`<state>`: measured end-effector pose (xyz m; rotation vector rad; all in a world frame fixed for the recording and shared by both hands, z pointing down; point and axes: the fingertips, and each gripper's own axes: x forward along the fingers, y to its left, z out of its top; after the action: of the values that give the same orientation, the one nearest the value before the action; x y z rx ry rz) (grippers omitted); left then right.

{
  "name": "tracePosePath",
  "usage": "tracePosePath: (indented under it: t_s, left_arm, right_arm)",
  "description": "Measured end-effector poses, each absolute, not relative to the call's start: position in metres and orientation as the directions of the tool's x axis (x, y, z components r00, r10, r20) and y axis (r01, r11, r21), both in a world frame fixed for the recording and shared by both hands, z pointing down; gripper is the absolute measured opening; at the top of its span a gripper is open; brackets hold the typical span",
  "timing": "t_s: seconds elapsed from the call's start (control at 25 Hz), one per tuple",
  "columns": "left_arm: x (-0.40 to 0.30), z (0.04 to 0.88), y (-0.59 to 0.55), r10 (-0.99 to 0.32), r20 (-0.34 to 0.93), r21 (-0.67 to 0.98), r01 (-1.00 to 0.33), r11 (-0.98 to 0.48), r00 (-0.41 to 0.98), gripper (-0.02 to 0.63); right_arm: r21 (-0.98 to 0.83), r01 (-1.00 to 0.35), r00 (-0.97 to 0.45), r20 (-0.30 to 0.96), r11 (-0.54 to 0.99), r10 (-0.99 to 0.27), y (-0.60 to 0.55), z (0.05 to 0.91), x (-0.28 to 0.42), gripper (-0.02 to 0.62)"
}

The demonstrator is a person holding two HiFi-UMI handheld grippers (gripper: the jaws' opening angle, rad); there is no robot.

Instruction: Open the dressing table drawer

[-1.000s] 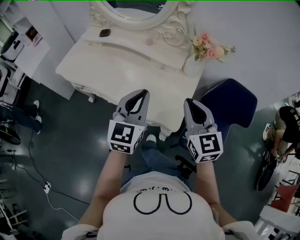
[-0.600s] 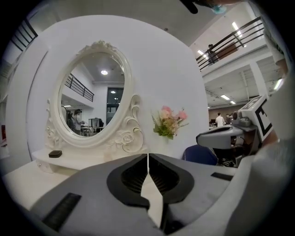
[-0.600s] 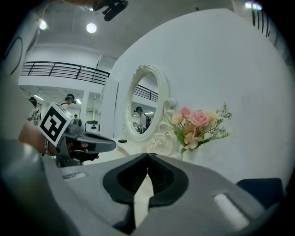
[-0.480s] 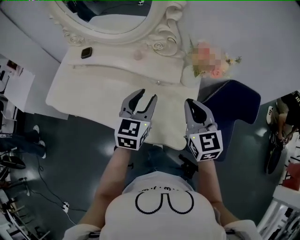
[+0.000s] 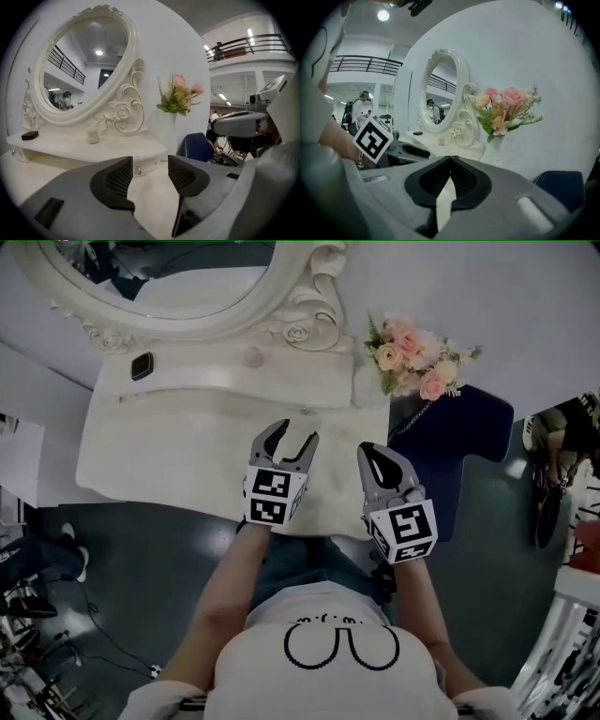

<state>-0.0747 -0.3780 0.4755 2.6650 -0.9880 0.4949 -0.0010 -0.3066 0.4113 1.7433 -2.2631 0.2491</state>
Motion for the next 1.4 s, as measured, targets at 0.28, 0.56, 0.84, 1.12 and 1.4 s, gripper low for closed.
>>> tracePosePath:
  t_s: [0.28, 0.56, 0.84, 1.12, 1.4]
  left_arm:
    - [-0.064, 0.537, -0.409, -0.486, 0.506, 0.17, -0.635, -0.754, 0.713, 0.23]
    - [-0.044, 0.569, -0.426, -0.442, 0.545, 0.184, -0.616, -0.766, 0.713, 0.219]
    - [-0.044, 0.573, -0.436, -0.471, 0.536, 0.179, -0.639, -0.748, 0.701, 0.084]
    - [-0.048, 0.573, -0.425, -0.446, 0.555, 0.202, -0.634, -0.746, 0.702, 0.084]
    - [-0.059, 0.573, -0.405, -0.441, 0.571, 0.207, -0.641, -0.739, 0.692, 0.084]
  right_arm:
    - [-0.034, -0.988, -0.153, 0.384, 0.152, -0.911, -0.307, 0.443, 0.005, 0.002]
    - [-0.075, -0.995, -0.09, 0.428, 0.064, -0.899, -0.307, 0.468, 0.013, 0.002]
    - [-0.057, -0.998, -0.057, 0.448, 0.035, -0.892, -0.295, 0.475, 0.02, 0.002]
    - [-0.038, -0.999, -0.041, 0.43, 0.028, -0.902, -0.288, 0.462, 0.02, 0.002]
    - [-0.019, -0.999, -0.049, 0.408, 0.046, -0.911, -0.283, 0.446, 0.012, 0.002]
